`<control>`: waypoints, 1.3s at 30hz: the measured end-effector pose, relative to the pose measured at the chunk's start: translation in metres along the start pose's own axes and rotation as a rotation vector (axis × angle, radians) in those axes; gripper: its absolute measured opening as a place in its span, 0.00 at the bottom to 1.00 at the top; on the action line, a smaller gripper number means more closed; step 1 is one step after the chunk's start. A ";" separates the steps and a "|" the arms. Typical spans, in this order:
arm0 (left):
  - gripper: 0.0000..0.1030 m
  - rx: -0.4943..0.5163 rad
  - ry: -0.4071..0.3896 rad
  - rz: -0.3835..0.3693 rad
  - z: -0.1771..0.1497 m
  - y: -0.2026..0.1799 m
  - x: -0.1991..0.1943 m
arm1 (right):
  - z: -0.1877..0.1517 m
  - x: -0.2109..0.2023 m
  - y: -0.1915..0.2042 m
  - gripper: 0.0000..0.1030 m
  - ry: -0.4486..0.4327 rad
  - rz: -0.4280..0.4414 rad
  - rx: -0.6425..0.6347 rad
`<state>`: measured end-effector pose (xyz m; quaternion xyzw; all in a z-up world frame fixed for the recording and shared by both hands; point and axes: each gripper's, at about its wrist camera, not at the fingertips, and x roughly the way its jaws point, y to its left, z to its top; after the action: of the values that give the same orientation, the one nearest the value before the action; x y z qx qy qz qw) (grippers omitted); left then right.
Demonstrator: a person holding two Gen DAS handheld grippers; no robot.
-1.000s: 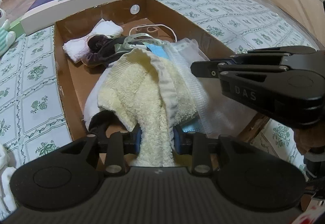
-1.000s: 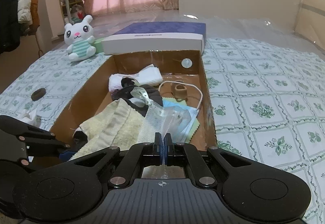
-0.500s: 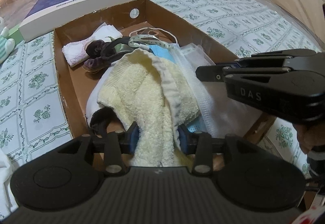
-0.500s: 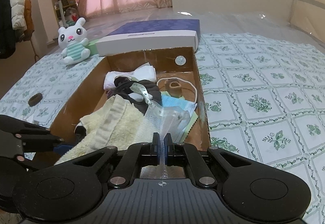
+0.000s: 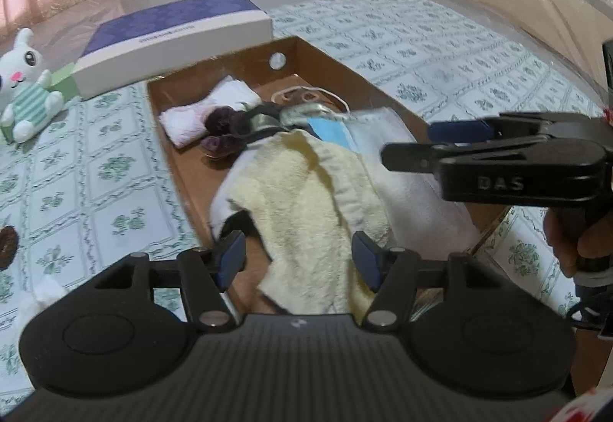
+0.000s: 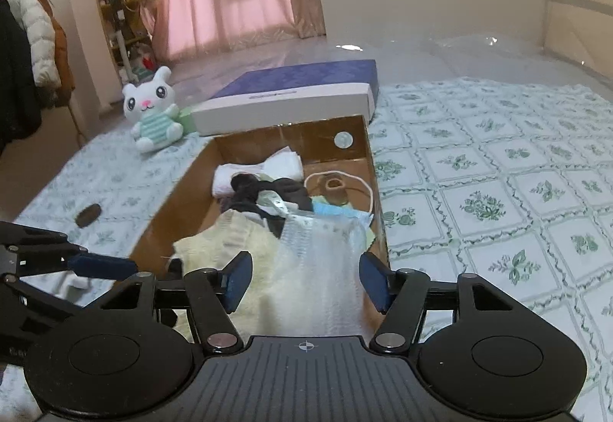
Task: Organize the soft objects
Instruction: 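Lower the yellow towel and white bag into the box and open both grippers, then withdraw both grippers from the box toward the white cloth and brown ring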
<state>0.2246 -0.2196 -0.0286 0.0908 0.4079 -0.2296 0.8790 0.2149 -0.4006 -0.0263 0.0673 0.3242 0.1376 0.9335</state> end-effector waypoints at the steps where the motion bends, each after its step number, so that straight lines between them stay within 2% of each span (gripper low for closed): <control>1: 0.61 -0.005 -0.007 0.005 -0.001 0.002 -0.005 | -0.001 -0.004 0.001 0.61 -0.002 -0.002 0.009; 15: 0.61 -0.103 -0.075 0.038 -0.009 0.028 -0.065 | -0.017 -0.067 0.029 0.68 -0.038 -0.019 0.096; 24: 0.61 -0.157 -0.132 0.059 -0.026 0.040 -0.118 | -0.026 -0.106 0.060 0.71 -0.065 -0.015 0.134; 33: 0.62 -0.202 -0.147 0.104 -0.061 0.055 -0.169 | -0.034 -0.134 0.100 0.73 -0.067 0.028 0.097; 39: 0.62 -0.237 -0.146 0.140 -0.083 0.069 -0.194 | -0.042 -0.134 0.128 0.73 -0.027 0.072 0.046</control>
<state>0.0923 -0.0664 0.0631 -0.0022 0.3596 -0.1238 0.9249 0.0606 -0.3170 0.0473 0.1022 0.3122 0.1628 0.9303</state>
